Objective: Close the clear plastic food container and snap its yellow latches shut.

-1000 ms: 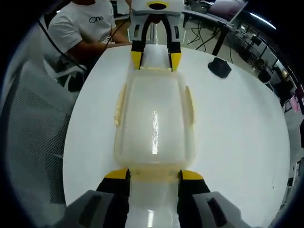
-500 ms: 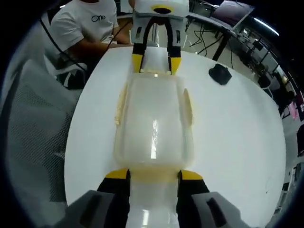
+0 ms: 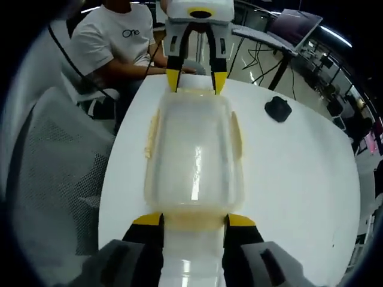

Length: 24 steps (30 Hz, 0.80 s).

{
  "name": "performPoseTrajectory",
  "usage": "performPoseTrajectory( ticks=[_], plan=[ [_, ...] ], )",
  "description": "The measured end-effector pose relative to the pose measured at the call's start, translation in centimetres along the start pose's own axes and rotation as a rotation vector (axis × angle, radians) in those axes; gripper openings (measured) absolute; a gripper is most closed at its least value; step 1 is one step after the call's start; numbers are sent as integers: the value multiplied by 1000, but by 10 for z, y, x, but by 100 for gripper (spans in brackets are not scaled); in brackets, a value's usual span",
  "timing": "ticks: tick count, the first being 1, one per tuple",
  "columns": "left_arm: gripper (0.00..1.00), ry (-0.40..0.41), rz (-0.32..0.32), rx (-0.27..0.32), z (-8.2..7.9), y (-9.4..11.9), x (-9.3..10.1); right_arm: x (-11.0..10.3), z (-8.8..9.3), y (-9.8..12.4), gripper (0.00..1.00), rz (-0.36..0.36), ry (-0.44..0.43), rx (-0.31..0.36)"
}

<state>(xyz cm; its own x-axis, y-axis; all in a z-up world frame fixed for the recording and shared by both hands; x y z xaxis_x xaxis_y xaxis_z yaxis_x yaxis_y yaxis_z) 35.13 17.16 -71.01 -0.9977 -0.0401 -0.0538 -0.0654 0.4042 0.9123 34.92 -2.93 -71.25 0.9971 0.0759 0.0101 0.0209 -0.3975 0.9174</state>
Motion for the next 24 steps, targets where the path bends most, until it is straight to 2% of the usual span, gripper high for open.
performPoseTrajectory(
  ticks=[4, 13, 18, 24],
  plan=[
    [37, 5, 1, -5, -11, 6, 4, -4, 2, 15, 36, 2, 14, 0],
    [37, 22, 2, 5, -46, 18, 10, -10, 19, 47, 36, -4, 8, 10],
    [37, 18, -8, 7, -67, 22, 13, -15, 34, 59, 36, -5, -3, 26],
    [37, -2, -9, -15, -94, 17, 17, -24, 52, 78, 36, -12, -16, 39]
  ],
)
Point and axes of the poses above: the point that each gripper's makers call its tool centre point, and the gripper's own axes: y roughly backward along the fingers, x roughly to its right, z roughly out of its underside, the point moved 5 cm from there along y, roughly backward along the fingers, and after that the axes turned 2 degrees about -z, right-handed, at the moved point
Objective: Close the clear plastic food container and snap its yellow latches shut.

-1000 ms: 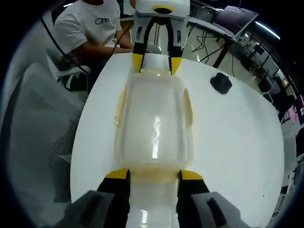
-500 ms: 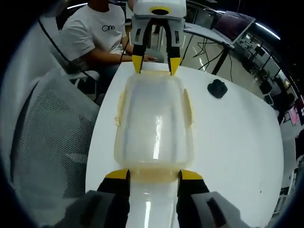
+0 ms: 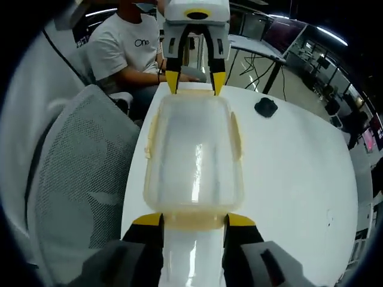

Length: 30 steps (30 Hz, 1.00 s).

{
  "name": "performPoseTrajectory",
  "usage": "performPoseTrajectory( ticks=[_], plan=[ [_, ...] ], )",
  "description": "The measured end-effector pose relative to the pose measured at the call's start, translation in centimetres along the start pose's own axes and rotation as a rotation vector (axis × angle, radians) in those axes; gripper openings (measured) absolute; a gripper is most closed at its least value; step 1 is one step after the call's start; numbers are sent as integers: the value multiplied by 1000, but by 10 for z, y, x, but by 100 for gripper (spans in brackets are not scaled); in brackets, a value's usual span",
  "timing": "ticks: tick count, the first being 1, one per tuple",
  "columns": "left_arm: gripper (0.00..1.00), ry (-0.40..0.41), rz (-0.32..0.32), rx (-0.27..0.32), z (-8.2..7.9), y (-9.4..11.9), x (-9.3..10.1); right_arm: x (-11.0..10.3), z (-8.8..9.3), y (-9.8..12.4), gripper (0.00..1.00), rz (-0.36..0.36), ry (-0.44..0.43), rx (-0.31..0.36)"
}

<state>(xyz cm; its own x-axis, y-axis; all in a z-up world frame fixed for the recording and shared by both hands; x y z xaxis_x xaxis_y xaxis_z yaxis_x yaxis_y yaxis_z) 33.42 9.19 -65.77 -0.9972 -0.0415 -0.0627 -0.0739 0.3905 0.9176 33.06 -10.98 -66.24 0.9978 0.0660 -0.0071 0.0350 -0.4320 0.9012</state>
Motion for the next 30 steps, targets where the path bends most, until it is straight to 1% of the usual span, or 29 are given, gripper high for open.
performPoseTrajectory(
  ticks=[1, 3, 4, 7, 9, 15, 18, 22, 26, 30],
  plan=[
    [37, 3, -6, -3, -6, -2, -1, -1, 5, 4, 36, -1, -10, 1],
    [37, -17, -20, -8, -17, -7, -1, -1, 14, 10, 36, 7, -16, 1],
    [37, -17, -18, -7, -19, -8, -1, -1, 16, 11, 36, 8, -16, 0],
    [37, -23, -14, -6, -36, -16, -2, -3, 32, 19, 36, 10, -17, -20],
    [37, -25, -12, -7, -45, -20, -3, -3, 41, 24, 36, 11, -22, -21],
    [37, -31, -4, -18, -67, -32, -5, -3, 63, 32, 36, 13, -31, -25],
    [37, -35, 2, -23, -79, -39, -6, -3, 77, 36, 36, 12, -39, -25],
    [37, -45, 3, -26, -90, -48, -6, -4, 93, 40, 36, 10, -48, -19],
    [37, -46, 13, -28, -106, -59, -4, -6, 109, 42, 36, 2, -55, -26],
    [37, -46, 19, -29, -116, -67, -5, -7, 122, 46, 36, 5, -56, -30]
  ],
)
Point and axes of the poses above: the point that each gripper's makers call its tool centre point, and the gripper's own axes: y roughly backward along the fingers, x roughly to its right, z roughly out of its underside, the point moved 5 cm from there along y, roughly backward along the fingers, and after that the axes turned 2 degrees about -z, right-handed, at the moved point
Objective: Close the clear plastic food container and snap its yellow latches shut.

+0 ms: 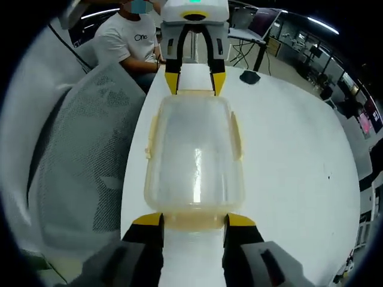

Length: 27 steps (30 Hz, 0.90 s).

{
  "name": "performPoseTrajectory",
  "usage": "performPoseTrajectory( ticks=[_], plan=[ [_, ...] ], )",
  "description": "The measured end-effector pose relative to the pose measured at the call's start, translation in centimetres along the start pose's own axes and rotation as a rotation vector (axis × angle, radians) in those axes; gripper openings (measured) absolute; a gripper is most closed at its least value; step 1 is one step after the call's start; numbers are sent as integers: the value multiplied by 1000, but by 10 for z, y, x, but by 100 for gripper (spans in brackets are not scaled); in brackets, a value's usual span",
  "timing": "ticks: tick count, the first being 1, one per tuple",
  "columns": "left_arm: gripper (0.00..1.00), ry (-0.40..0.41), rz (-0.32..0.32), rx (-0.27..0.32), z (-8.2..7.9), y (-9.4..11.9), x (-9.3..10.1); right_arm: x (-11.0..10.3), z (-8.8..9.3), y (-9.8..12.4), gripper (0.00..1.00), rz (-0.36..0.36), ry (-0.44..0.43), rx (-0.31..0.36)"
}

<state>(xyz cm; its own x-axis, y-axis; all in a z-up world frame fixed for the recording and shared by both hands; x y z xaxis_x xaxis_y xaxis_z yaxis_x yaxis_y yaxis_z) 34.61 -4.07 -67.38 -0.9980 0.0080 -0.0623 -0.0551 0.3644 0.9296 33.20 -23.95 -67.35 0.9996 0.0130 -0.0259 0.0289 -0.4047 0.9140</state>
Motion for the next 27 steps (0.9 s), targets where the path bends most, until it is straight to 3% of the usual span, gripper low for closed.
performPoseTrajectory(
  ticks=[11, 27],
  plan=[
    [37, -2, -2, -10, -21, -18, -3, 2, 25, 5, 36, 12, -1, -17],
    [37, -9, -7, -39, -18, -31, -2, 5, 32, -10, 36, 6, 11, -26]
  ],
)
Point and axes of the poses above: the point that each gripper's makers call its tool centre point, and the gripper's own axes: y roughly backward along the fingers, x roughly to its right, z roughly out of its underside, the point moved 5 cm from there along y, roughly backward along the fingers, and after that the axes turned 2 degrees about -z, right-handed, at the moved point
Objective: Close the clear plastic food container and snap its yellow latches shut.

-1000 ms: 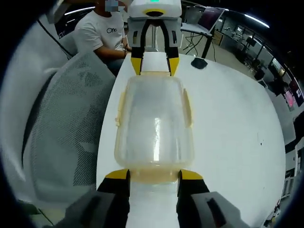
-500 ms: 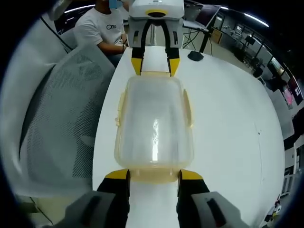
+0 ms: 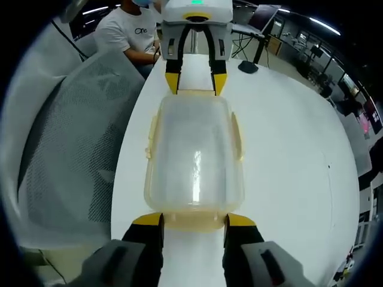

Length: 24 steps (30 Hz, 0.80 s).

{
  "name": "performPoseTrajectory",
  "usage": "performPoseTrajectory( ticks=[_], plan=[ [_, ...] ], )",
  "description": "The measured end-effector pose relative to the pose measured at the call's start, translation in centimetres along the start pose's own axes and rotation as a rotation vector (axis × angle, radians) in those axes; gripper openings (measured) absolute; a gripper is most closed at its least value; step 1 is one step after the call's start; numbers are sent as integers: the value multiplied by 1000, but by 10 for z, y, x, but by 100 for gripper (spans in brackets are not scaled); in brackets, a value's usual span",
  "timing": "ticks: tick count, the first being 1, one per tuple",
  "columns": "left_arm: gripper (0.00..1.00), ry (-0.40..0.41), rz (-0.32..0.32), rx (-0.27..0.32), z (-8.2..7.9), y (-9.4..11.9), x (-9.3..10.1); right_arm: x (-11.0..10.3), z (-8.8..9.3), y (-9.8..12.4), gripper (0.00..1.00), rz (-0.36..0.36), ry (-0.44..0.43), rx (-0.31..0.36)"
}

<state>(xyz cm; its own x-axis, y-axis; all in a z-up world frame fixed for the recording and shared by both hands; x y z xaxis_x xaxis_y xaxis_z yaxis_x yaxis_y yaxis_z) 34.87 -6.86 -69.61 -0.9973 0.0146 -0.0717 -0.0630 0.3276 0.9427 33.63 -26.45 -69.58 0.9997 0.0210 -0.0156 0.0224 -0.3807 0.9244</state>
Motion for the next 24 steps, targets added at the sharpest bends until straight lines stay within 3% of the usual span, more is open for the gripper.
performPoseTrajectory(
  ticks=[10, 17, 19, 21, 24],
  plan=[
    [37, -3, 5, 6, 2, -3, -2, -1, 2, -3, 37, 2, -8, 3],
    [39, -3, -12, 12, 3, -4, 0, 2, 4, -4, 38, 29, 9, -33],
    [49, -7, -51, 15, 6, -5, -4, 1, 6, -5, 47, 35, 18, -46],
    [56, 24, -37, 16, 9, -4, -2, 1, 9, -3, 52, 44, 7, -51],
    [53, 67, -27, 54, 10, 2, -1, 1, 12, 5, 45, 50, -45, -12]
  ],
)
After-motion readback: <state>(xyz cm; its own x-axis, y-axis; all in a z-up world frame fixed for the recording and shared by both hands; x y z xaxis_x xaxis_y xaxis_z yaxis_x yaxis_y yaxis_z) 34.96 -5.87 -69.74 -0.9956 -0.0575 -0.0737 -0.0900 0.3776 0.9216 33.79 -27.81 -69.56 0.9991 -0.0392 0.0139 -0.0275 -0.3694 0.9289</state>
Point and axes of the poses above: the point that each gripper's makers call its tool centre point, and the gripper's own axes: y roughly backward along the fingers, x roughly to its right, z roughly out of its underside, the point moved 5 cm from there along y, roughly backward along the fingers, and after that the axes turned 2 degrees about -z, right-handed, at the moved point
